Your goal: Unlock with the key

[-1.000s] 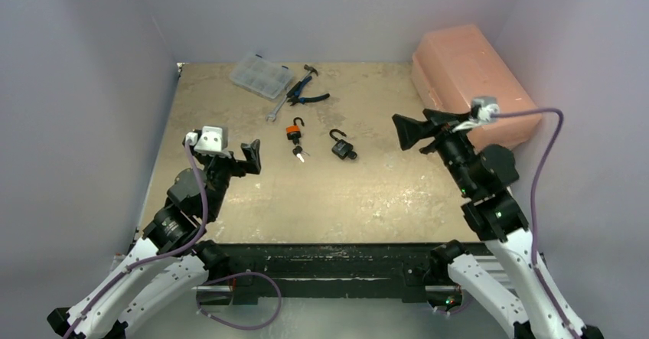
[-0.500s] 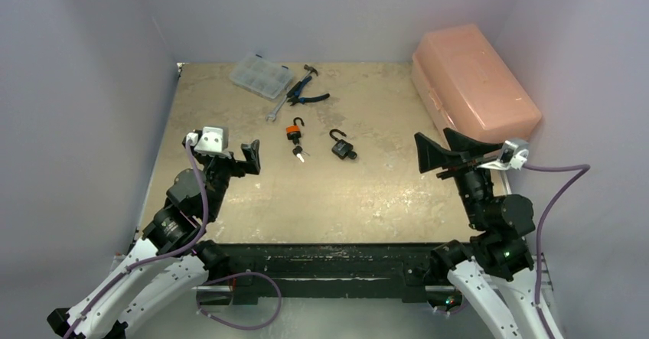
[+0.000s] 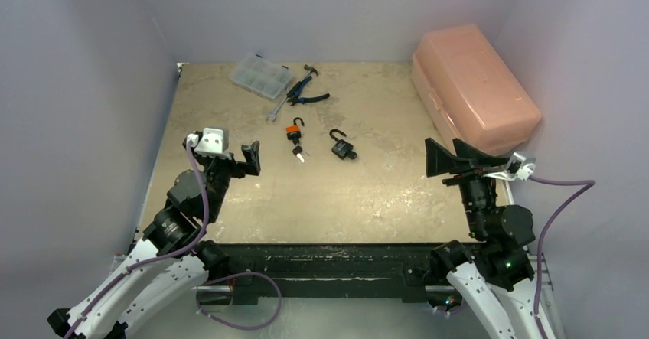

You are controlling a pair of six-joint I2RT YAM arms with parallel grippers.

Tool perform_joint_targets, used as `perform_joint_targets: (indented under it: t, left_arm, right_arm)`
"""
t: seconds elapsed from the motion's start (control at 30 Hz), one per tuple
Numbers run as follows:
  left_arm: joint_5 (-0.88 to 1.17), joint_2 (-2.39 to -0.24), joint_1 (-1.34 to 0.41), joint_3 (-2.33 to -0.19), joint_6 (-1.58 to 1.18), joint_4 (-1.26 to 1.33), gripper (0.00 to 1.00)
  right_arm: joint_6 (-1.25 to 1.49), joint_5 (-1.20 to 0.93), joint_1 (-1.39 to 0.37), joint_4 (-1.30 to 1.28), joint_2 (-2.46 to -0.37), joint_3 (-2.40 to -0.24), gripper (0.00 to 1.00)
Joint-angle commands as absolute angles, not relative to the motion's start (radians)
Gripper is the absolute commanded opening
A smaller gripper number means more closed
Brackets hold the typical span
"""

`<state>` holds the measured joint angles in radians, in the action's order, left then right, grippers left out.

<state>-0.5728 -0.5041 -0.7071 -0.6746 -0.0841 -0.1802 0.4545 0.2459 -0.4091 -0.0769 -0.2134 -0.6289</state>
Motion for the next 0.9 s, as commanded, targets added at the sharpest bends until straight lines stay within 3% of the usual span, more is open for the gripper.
perform_joint_targets:
  t: [0.0,0.87]
  left_arm:
    - [-0.576,-0.492,-0.701,-0.676,-0.061,-0.139,0.99]
    - [-0.598,-0.476,-0.701,-0.680,-0.073,-0.141,0.99]
  right_arm:
    - [0.469,0.273,-0.411,-0.083,-0.233,-0.629,0.99]
    - [0.491,0.310,-0.411,-0.136,-0.257,-0.652,0.99]
